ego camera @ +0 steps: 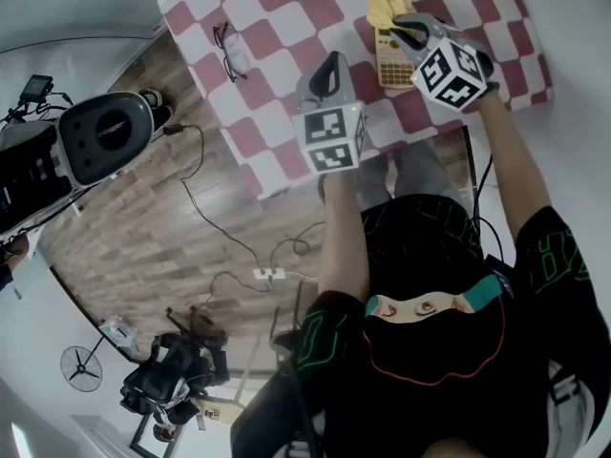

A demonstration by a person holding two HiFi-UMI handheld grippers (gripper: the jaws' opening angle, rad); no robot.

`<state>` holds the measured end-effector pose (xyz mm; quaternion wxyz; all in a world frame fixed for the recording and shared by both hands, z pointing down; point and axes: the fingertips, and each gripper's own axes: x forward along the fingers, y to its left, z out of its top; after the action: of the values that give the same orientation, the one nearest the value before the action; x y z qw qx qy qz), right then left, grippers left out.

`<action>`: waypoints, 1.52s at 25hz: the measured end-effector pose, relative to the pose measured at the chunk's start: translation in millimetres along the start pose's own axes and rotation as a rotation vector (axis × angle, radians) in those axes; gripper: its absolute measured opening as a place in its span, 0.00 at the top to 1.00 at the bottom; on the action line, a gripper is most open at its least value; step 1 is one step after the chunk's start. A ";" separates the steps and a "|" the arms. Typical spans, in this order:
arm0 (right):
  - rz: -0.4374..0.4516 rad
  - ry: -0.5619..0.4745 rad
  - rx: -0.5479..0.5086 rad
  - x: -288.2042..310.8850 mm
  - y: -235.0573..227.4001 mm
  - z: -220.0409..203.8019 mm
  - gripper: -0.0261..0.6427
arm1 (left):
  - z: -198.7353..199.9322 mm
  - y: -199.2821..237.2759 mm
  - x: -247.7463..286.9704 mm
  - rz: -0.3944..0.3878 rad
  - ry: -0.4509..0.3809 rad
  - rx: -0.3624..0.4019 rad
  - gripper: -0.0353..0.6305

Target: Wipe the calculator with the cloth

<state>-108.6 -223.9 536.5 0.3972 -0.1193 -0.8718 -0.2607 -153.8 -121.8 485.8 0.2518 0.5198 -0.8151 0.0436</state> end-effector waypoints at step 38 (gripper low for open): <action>0.187 0.088 -0.027 -41.1 102.0 -5.2 0.91 | -4.8 4.9 -10.2 -0.079 -0.009 -0.013 0.93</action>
<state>-36.0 -141.6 545.1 0.4562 -0.1940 -0.8349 -0.2393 -153.0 -109.5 486.2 0.2533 0.5501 -0.7954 0.0260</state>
